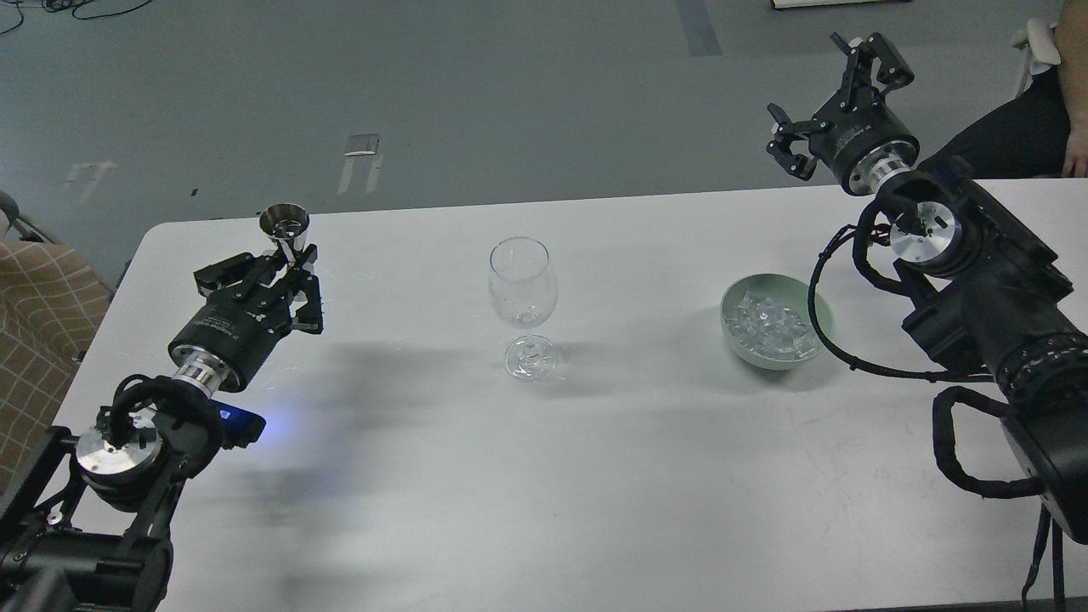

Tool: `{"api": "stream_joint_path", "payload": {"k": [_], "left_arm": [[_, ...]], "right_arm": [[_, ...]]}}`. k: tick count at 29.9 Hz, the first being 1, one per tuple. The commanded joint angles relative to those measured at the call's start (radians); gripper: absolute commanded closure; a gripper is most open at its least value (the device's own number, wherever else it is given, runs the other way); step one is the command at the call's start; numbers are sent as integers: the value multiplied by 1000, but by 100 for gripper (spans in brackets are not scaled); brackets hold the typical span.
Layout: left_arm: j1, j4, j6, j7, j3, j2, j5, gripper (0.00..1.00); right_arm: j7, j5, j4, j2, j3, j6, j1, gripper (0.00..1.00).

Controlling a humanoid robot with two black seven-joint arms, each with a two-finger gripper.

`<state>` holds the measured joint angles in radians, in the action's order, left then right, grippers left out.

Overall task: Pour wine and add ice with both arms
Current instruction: 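Lift the jigger with the left gripper and move it toward the glass, then carry the jigger with the left gripper to just above the wine glass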

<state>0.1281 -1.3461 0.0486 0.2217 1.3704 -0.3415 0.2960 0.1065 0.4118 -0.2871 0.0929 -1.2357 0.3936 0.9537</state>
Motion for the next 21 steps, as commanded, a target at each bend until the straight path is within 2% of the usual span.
{"api": "stream_joint_path", "payload": {"k": [1, 9, 21], "left_arm": [[4, -21, -21, 2, -33, -4, -1, 94], [45, -34, -67, 7, -59, 24, -9, 95], [105, -42, -92, 11, -105, 52, -18, 95]], "right_arm": [[16, -2, 0, 19, -13, 4, -12, 0], [24, -4, -1, 30, -24, 5, -41, 0], [22, -4, -4, 31, -33, 5, -39, 0]]}}
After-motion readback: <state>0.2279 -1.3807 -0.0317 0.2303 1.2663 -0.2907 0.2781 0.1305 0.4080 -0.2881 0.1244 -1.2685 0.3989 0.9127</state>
